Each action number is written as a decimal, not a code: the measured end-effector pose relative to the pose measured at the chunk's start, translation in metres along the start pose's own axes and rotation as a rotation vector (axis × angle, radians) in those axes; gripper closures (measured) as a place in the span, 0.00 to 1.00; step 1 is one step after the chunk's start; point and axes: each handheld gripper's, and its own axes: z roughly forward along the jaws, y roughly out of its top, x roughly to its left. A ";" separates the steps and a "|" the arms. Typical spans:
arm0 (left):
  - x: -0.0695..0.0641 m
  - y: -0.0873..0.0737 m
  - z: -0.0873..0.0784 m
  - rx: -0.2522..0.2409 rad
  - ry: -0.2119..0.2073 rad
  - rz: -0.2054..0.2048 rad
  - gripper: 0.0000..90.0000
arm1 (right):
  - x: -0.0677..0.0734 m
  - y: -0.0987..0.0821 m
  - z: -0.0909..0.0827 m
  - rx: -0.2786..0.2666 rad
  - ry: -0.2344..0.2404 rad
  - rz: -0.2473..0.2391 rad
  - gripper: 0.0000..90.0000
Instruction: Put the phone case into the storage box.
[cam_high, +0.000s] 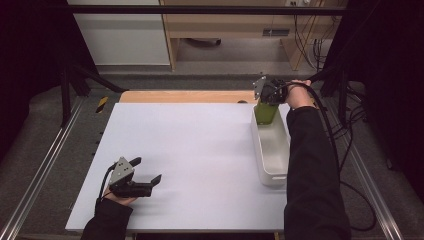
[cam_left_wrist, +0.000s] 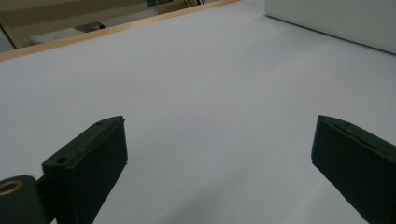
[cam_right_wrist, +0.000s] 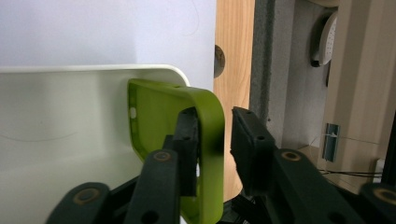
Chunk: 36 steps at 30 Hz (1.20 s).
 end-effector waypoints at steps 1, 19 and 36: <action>0.000 0.000 0.000 0.000 0.001 0.000 0.04 | 0.000 0.000 0.001 -0.007 -0.007 -0.002 0.75; -0.001 0.000 0.000 0.000 -0.001 0.003 0.04 | 0.001 -0.002 -0.003 -0.022 -0.035 0.074 0.37; -0.001 0.000 0.000 0.000 -0.002 0.003 0.03 | 0.008 -0.002 -0.027 -0.205 -0.054 0.192 0.18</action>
